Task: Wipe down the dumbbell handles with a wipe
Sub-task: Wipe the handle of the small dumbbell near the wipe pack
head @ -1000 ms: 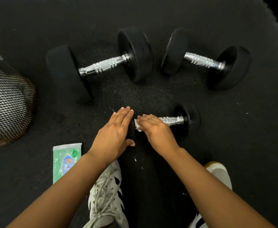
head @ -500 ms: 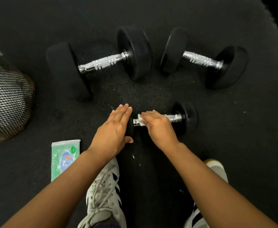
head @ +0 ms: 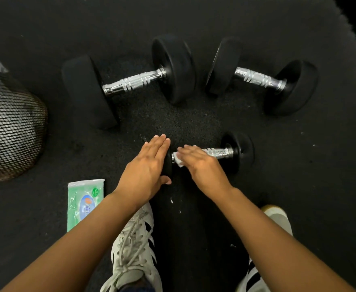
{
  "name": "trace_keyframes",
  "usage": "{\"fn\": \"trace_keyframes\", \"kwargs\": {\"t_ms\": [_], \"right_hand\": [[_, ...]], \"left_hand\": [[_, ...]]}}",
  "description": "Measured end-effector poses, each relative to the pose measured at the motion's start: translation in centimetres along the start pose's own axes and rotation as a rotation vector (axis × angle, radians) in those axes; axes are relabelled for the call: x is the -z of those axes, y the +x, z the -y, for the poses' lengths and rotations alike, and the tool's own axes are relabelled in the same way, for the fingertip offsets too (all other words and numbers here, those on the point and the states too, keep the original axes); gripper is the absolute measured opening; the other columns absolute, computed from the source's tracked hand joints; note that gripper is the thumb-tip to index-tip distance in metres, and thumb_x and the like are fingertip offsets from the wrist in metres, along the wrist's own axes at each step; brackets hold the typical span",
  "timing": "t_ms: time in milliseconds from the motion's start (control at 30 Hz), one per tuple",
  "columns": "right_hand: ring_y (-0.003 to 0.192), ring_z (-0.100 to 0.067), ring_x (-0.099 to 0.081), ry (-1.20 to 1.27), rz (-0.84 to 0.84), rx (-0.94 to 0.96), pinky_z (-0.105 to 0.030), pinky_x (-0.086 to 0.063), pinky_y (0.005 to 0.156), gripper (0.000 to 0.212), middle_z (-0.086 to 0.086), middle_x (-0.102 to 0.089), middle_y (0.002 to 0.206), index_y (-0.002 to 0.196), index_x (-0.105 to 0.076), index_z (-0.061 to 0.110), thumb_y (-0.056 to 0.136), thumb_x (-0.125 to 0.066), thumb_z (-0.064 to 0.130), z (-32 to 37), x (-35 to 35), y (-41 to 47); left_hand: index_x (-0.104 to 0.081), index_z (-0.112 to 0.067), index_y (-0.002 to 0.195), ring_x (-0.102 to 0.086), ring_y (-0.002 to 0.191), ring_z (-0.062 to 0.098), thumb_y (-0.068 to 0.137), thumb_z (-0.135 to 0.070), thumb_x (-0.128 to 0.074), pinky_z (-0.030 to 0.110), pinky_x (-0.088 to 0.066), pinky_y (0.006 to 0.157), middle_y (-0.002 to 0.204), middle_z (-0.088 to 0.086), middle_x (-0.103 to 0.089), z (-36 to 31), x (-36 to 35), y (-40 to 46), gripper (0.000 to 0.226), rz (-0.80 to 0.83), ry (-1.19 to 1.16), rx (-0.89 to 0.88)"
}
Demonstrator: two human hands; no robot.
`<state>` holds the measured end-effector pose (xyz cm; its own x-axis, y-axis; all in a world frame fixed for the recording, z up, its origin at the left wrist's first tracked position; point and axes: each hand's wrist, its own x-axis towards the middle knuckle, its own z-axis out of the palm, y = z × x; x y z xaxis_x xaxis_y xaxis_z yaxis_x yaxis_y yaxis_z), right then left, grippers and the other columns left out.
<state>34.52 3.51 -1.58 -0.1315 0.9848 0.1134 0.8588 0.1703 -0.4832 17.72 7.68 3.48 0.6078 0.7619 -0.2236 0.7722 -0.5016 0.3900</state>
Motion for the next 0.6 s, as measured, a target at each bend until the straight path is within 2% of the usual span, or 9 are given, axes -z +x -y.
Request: {"fn": "trace_keyframes", "kwargs": {"t_ms": [133,200,267,333,400,467,500,600], "right_hand": [[0.101,-0.030,-0.063,0.016,-0.018,-0.102,-0.040,-0.039,0.098,0.023,-0.017,-0.068,0.104,0.102,-0.067,0.001,0.079,-0.061,0.002,0.0,0.6,0.8],[0.101,-0.031,-0.062,0.021,0.025,-0.076,-0.042,-0.041,0.097,0.024,-0.018,-0.068,0.104,0.101,-0.067,0.000,0.079,-0.059,0.003,1.2,0.3,1.0],[0.104,-0.031,-0.062,0.064,0.042,-0.054,-0.042,-0.041,0.098,0.024,-0.017,-0.068,0.106,0.101,-0.067,0.000,0.078,-0.061,0.002,1.3,0.6,0.8],[0.104,-0.029,-0.061,0.134,-0.004,-0.115,-0.041,-0.044,0.097,0.022,-0.015,-0.068,0.106,0.101,-0.068,0.001,0.080,-0.063,0.004,0.9,1.6,0.6],[0.101,-0.022,-0.062,0.199,-0.046,-0.204,-0.036,-0.047,0.093,0.020,-0.012,-0.069,0.103,0.101,-0.069,0.004,0.081,-0.064,0.006,1.0,2.8,0.6],[0.093,-0.017,-0.063,0.241,-0.100,-0.247,-0.029,-0.049,0.086,0.017,-0.009,-0.070,0.097,0.096,-0.071,0.006,0.080,-0.067,0.007,1.6,3.6,0.7],[0.089,-0.016,-0.064,0.254,-0.130,-0.252,-0.028,-0.050,0.083,0.014,-0.007,-0.070,0.094,0.093,-0.072,0.007,0.078,-0.068,0.007,1.8,3.9,0.7],[0.084,-0.016,-0.066,0.257,-0.203,-0.214,-0.030,-0.053,0.078,0.011,-0.005,-0.071,0.088,0.086,-0.072,0.007,0.075,-0.071,0.006,1.6,4.3,0.5]], "left_hand": [[-0.003,-0.015,0.147,0.005,0.142,0.011,0.080,-0.033,-0.068,0.021,0.004,0.111,0.157,0.000,0.000,0.1,-0.4,-0.1,0.095,-0.030,-0.012,-0.011],[-0.006,-0.014,0.147,0.003,0.142,0.011,0.079,-0.040,-0.067,0.023,0.003,0.113,0.156,0.001,-0.002,0.0,-0.4,0.1,0.096,-0.031,-0.042,-0.007],[-0.014,-0.014,0.147,-0.001,0.143,0.011,0.077,-0.048,-0.065,0.025,0.000,0.115,0.156,0.001,-0.009,-0.4,-0.1,0.3,0.093,-0.053,-0.111,0.015],[-0.028,-0.015,0.143,-0.011,0.142,0.013,0.078,-0.044,-0.066,0.026,-0.005,0.115,0.153,0.002,-0.022,-0.8,-0.1,0.4,0.081,-0.125,-0.170,0.013],[-0.050,-0.014,0.129,-0.028,0.138,0.017,0.078,-0.033,-0.070,0.029,-0.013,0.113,0.143,0.006,-0.042,-1.4,-0.2,0.6,0.058,-0.237,-0.174,-0.039],[-0.065,-0.012,0.109,-0.046,0.127,0.021,0.078,-0.027,-0.067,0.033,-0.021,0.111,0.125,0.008,-0.059,-1.9,-0.5,0.9,0.034,-0.338,-0.151,-0.087],[-0.067,-0.012,0.102,-0.052,0.121,0.022,0.081,-0.029,-0.061,0.032,-0.024,0.111,0.117,0.007,-0.064,-2.1,-0.6,1.1,0.028,-0.360,-0.153,-0.099],[-0.069,-0.013,0.092,-0.059,0.109,0.019,0.085,-0.036,-0.049,0.027,-0.024,0.109,0.103,0.004,-0.068,-2.5,-0.4,1.5,0.031,-0.371,-0.183,-0.111]]}}
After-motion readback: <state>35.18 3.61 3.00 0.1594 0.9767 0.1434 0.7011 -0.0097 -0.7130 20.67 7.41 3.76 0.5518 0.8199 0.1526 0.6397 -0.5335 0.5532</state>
